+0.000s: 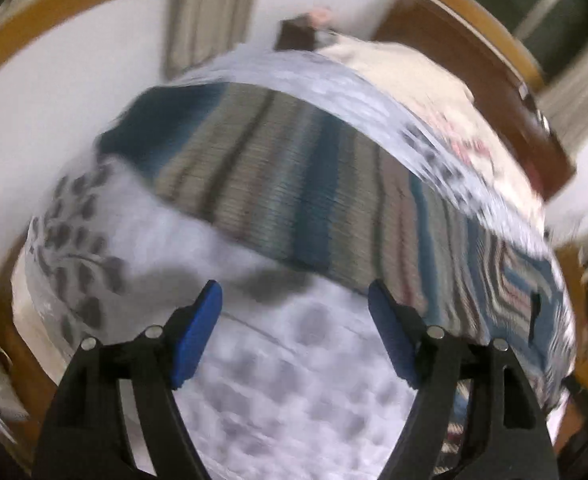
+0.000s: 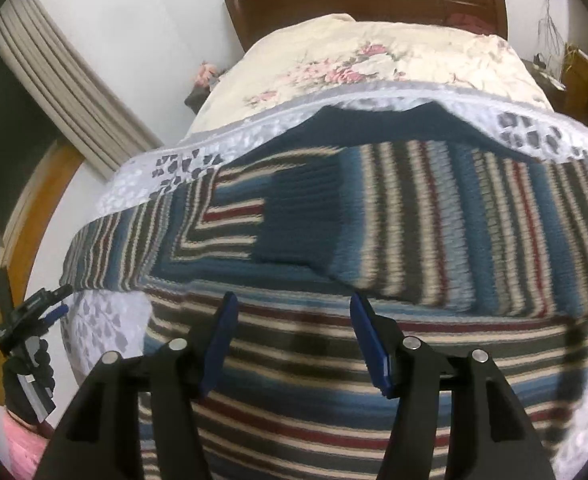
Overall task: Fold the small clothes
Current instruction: 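Grasp the other sleeve's ribbed cuff with the left tool, then fold the sleeve across the sweater body with the left tool and release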
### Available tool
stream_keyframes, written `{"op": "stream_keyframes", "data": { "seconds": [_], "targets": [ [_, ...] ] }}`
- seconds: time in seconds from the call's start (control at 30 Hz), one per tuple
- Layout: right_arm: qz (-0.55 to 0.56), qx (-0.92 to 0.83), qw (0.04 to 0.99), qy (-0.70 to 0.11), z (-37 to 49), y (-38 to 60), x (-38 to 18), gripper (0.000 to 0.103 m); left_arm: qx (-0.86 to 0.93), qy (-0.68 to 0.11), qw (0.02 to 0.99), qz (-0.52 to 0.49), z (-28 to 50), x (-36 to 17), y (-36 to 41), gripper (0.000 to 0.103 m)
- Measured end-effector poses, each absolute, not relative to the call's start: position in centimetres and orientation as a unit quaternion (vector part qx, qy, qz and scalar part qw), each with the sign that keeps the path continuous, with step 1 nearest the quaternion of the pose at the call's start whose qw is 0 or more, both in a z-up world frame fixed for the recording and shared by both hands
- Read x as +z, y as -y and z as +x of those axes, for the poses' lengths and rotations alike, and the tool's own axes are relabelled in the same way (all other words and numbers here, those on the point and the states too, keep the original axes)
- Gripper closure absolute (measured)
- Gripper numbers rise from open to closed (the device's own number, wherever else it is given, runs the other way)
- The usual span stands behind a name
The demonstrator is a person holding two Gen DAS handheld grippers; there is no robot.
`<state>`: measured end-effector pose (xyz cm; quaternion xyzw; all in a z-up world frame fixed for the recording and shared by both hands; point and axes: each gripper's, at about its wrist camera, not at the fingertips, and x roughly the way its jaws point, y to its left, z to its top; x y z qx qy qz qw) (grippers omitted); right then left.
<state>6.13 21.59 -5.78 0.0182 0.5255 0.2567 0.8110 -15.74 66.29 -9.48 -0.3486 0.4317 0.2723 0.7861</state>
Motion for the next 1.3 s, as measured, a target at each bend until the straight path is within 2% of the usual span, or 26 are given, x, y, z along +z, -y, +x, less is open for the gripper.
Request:
{"op": "stream_keyframes", "data": {
  "seconds": [0.4, 0.5, 0.57, 0.67, 0.73, 1.0, 1.3],
  "targets": [
    [0.01, 0.21, 0.818, -0.536, 4.9, -23.5, -6.5, 0.044, 0.255, -0.317, 0.765, -0.5, -18.8, -12.8, -77.1, 0.031],
    [0.012, 0.198, 0.821, -0.535, 4.6, -22.7, -6.4, 0.044, 0.263, -0.289, 0.767, -0.509, -18.8, -12.7, -78.2, 0.046],
    [0.014, 0.191, 0.823, -0.535, 4.5, -22.2, -6.3, 0.044, 0.264, -0.276, 0.765, -0.519, -19.0, -13.0, -78.9, 0.072],
    [0.019, 0.184, 0.826, -0.533, 4.3, -21.7, -6.2, 0.044, 0.261, -0.268, 0.763, -0.527, -18.8, -13.1, -79.4, 0.089],
    [0.021, 0.18, 0.827, -0.532, 4.3, -21.4, -6.2, 0.044, 0.255, -0.254, 0.77, -0.527, -19.0, -12.7, -79.2, 0.093],
    [0.017, 0.175, 0.83, -0.529, 4.0, -21.0, -5.9, 0.044, 0.241, -0.242, 0.804, -0.486, -18.5, -9.9, -79.0, 0.096],
    [0.018, 0.169, 0.837, -0.52, 4.0, -17.6, -5.4, 0.044, 0.185, -0.229, 0.862, -0.412, -14.2, -4.2, -71.5, 0.096]
  ]
}}
